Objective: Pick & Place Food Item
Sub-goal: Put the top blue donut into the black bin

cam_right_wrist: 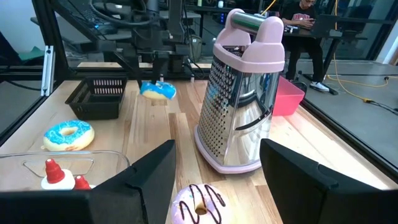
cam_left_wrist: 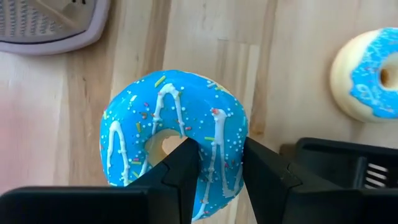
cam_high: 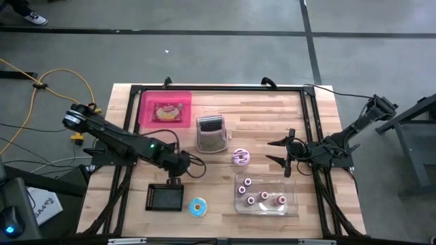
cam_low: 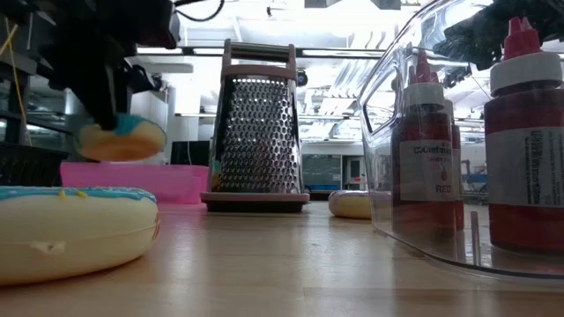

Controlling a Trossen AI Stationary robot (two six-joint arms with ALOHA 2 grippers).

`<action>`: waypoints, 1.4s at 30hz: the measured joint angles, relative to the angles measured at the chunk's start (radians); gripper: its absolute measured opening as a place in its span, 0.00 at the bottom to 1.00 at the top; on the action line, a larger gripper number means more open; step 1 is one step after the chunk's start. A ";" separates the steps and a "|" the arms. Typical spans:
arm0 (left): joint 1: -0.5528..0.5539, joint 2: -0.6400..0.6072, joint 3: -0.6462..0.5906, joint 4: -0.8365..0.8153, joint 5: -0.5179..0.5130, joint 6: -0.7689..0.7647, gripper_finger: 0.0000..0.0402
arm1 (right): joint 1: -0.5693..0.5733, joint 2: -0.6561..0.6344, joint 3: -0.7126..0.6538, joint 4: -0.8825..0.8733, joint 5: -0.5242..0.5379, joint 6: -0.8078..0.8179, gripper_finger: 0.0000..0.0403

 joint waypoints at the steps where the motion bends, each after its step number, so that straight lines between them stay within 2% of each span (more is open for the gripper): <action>1: -0.004 -0.004 0.000 0.000 0.001 0.000 0.27 | 0.000 0.000 0.000 0.000 0.000 0.000 0.55; 10: -0.088 -0.018 0.000 0.001 0.002 0.000 0.27 | 0.000 0.000 0.000 0.001 0.000 0.006 0.55; 26: -0.281 -0.053 0.002 0.000 0.003 -0.002 0.27 | 0.000 0.000 0.000 0.003 0.003 0.173 0.55; 42: -0.462 -0.057 0.002 0.001 0.037 -0.148 0.27 | 0.000 0.000 0.000 0.000 0.003 0.301 0.55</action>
